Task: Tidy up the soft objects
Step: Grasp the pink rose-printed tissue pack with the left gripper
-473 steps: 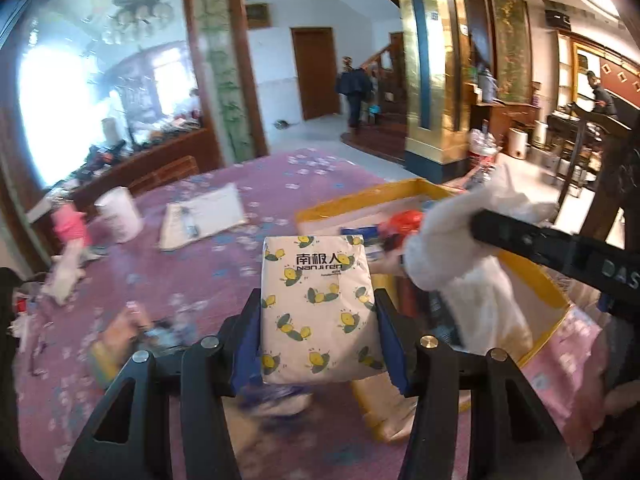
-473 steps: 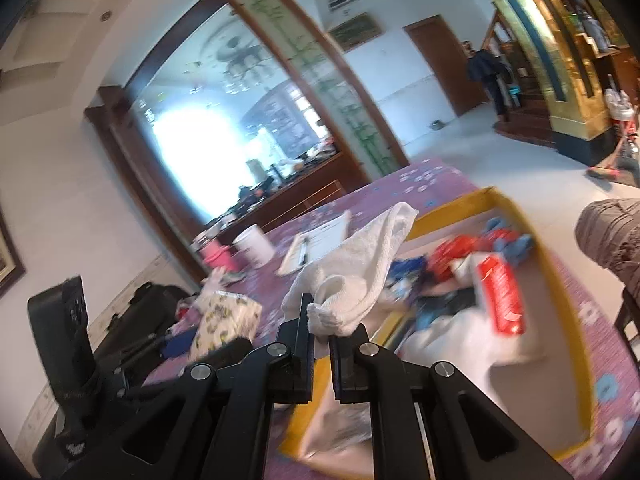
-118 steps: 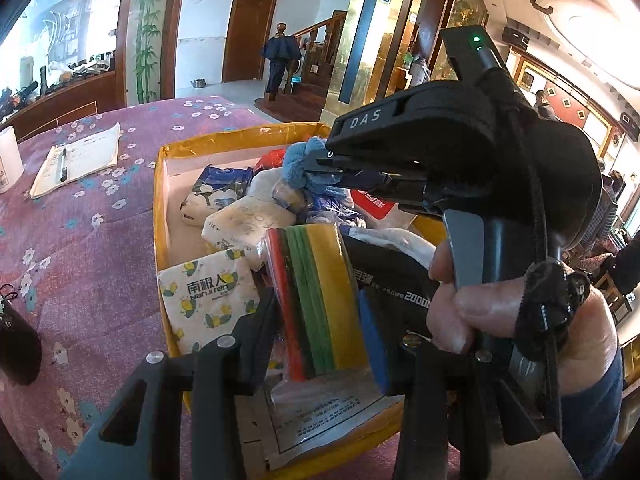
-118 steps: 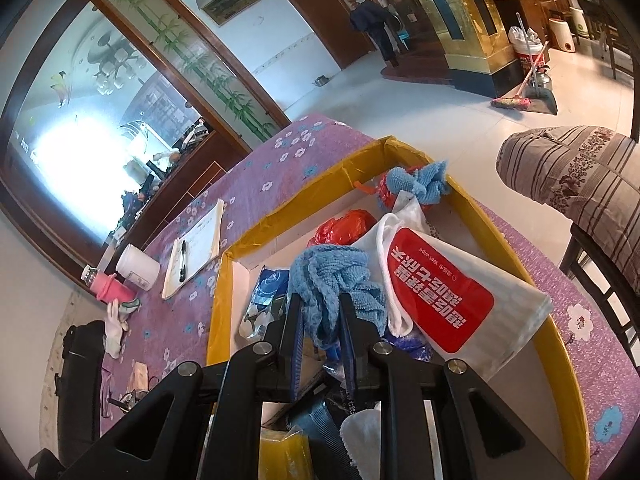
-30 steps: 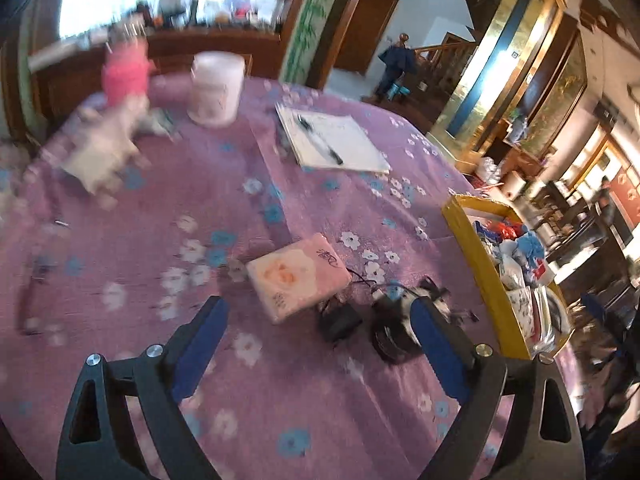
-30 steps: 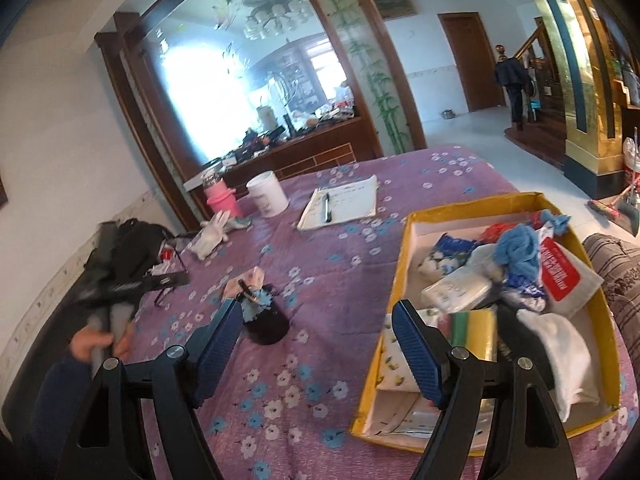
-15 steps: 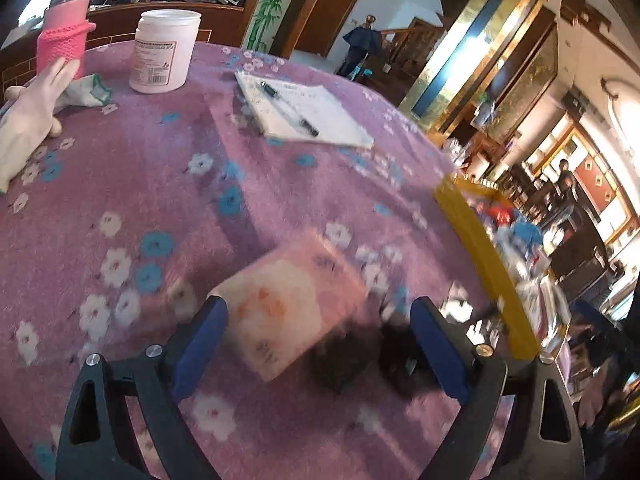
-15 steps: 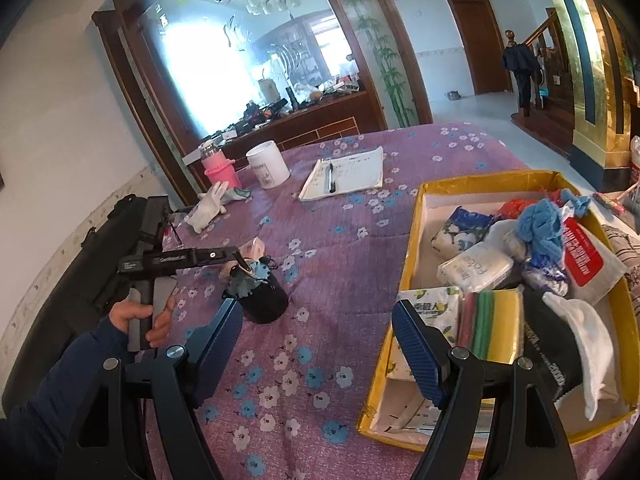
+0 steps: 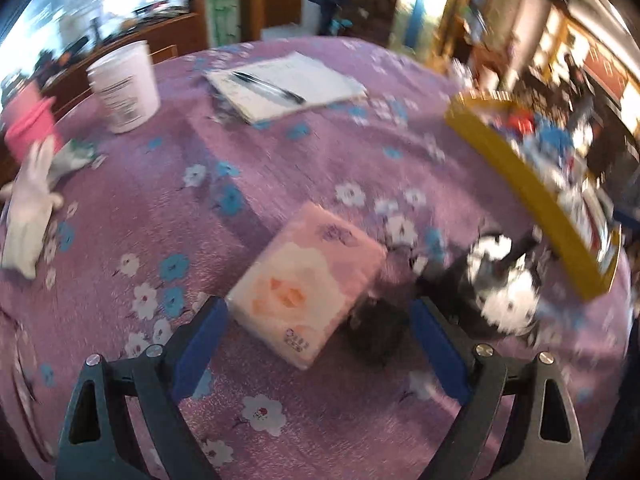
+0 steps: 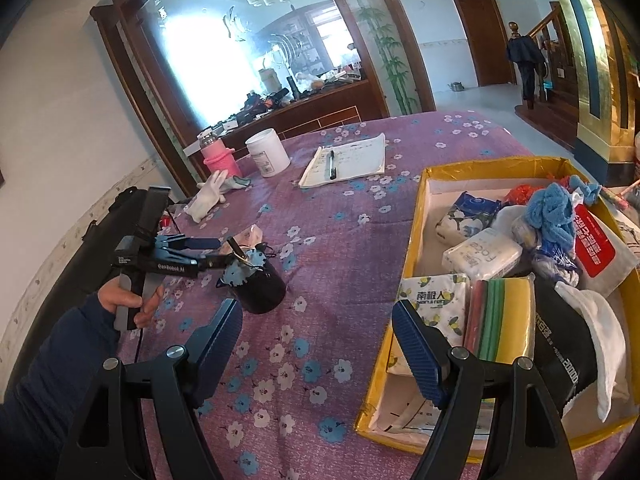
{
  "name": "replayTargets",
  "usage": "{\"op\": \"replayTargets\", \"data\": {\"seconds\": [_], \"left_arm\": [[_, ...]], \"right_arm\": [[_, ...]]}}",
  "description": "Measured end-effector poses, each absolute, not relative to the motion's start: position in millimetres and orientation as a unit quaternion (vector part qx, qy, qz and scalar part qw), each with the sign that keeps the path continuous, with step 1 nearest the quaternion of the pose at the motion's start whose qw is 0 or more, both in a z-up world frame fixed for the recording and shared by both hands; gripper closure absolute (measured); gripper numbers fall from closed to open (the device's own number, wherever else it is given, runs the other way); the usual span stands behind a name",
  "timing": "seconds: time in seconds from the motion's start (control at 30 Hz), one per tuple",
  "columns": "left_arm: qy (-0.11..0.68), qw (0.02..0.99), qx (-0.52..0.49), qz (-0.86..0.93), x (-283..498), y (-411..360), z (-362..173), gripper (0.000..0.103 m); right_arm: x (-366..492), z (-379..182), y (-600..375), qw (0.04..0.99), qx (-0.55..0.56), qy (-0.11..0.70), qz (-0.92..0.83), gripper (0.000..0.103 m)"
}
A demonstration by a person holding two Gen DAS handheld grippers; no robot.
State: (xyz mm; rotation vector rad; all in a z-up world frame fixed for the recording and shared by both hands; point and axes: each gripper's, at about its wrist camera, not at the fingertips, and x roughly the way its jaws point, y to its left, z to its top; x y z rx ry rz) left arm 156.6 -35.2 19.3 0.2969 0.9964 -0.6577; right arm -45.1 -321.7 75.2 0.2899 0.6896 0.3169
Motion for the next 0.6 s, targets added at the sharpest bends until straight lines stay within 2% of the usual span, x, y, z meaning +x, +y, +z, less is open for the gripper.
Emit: {"op": "replayTargets", "data": {"seconds": [0.13, 0.23, 0.3, 0.33, 0.43, 0.6], "left_arm": [[0.461, 0.82, 0.148, -0.305, 162.7, -33.3, 17.9, 0.011], [0.47, 0.828, 0.105, -0.287, 177.4, -27.2, 8.2, 0.011], [0.466, 0.842, 0.078, -0.26, 181.0, -18.6, 0.7, 0.021], [0.452, 0.853, 0.073, -0.249, 176.5, -15.5, 1.3, 0.038], [0.454, 0.867, 0.07, -0.192, 164.6, -9.0, 4.4, 0.044], [0.475, 0.865, 0.027, -0.158, 122.8, 7.5, 8.0, 0.045]], "right_arm": [[-43.6, 71.8, -323.1, 0.916, 0.145, 0.34, 0.153, 0.022], [-43.1, 71.1, -319.8, 0.916, 0.145, 0.34, 0.158, 0.022], [-43.4, 70.5, -317.4, 0.915, 0.145, 0.34, 0.162, 0.022], [-44.0, 70.2, -315.2, 0.914, 0.144, 0.341, 0.164, 0.022], [-45.2, 69.5, -309.2, 0.913, 0.14, 0.342, 0.172, 0.022], [-47.4, 66.2, -297.3, 0.907, 0.14, 0.346, 0.193, 0.022]]}}
